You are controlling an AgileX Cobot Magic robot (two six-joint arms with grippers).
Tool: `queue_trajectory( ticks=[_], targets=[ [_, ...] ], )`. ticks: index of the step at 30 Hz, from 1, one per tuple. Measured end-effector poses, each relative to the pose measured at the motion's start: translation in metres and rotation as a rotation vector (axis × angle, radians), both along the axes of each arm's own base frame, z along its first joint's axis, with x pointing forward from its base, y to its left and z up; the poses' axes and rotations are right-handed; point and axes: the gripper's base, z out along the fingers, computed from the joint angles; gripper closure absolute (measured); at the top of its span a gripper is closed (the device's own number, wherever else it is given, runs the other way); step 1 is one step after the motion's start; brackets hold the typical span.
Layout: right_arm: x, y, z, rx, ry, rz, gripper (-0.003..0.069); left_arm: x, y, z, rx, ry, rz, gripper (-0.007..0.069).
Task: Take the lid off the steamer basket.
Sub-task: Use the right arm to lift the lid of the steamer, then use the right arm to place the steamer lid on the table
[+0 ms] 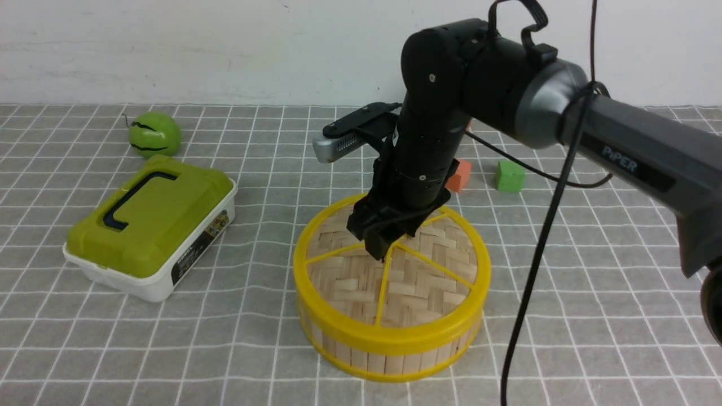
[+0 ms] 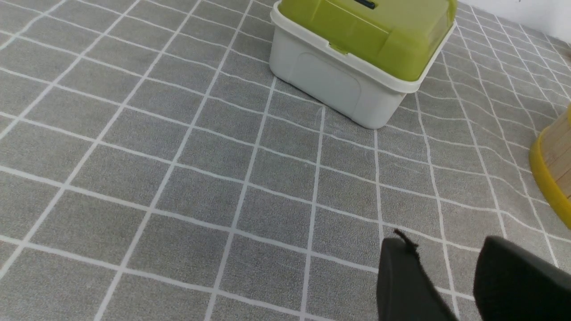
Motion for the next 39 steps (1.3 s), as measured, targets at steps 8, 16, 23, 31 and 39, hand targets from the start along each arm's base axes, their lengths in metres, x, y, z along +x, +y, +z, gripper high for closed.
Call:
queue_trajectory(
  ticks=[8, 16, 23, 31, 39],
  targets=[
    [0.0, 0.0, 0.0, 0.001, -0.001, -0.003, 0.0475, 0.0, 0.0, 0.0, 0.0, 0.0, 0.0, 0.0386],
    [0.0, 0.0, 0.008, 0.007, -0.012, -0.001, 0.0579, 0.0, 0.0, 0.0, 0.0, 0.0, 0.0, 0.0386],
    [-0.012, -0.011, 0.072, 0.072, -0.171, -0.001, 0.0579, 0.0, 0.0, 0.0, 0.0, 0.0, 0.0, 0.0386],
    [-0.052, -0.102, 0.159, 0.099, -0.34, -0.145, 0.0579, 0.0, 0.0, 0.0, 0.0, 0.0, 0.0, 0.0386],
    [-0.053, -0.201, 0.102, -0.047, -0.148, -0.399, 0.0579, 0.0, 0.0, 0.0, 0.0, 0.0, 0.0, 0.0386]
  ],
)
